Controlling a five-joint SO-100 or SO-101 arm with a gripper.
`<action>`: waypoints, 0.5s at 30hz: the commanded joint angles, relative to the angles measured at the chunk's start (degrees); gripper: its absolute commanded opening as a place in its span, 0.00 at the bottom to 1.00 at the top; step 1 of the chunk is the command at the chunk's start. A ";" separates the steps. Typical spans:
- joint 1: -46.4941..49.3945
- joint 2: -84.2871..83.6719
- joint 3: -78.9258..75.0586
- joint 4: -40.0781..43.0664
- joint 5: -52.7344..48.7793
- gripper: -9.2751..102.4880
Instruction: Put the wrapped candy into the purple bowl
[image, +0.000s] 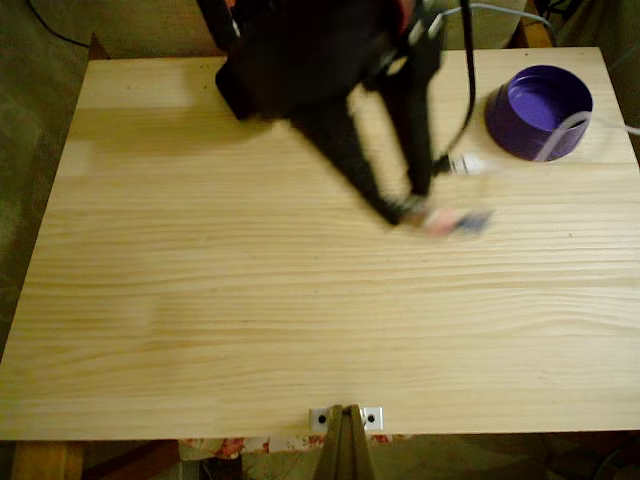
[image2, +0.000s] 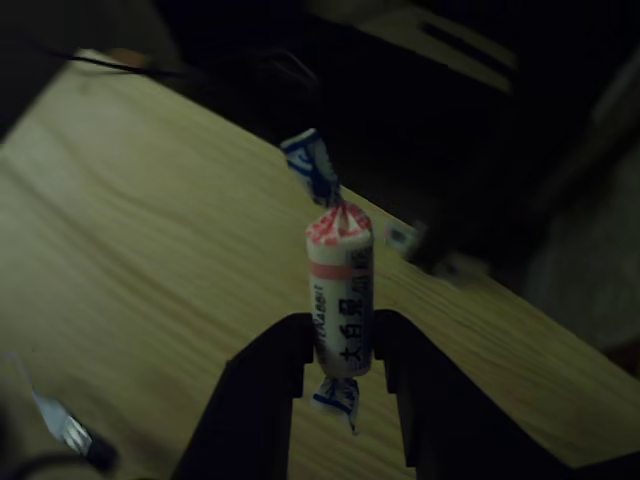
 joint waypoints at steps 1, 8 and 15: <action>-9.93 6.06 -4.48 1.23 -0.18 0.13; -25.22 4.48 -3.69 2.55 2.29 0.13; -35.16 -6.33 -9.76 1.32 4.57 0.14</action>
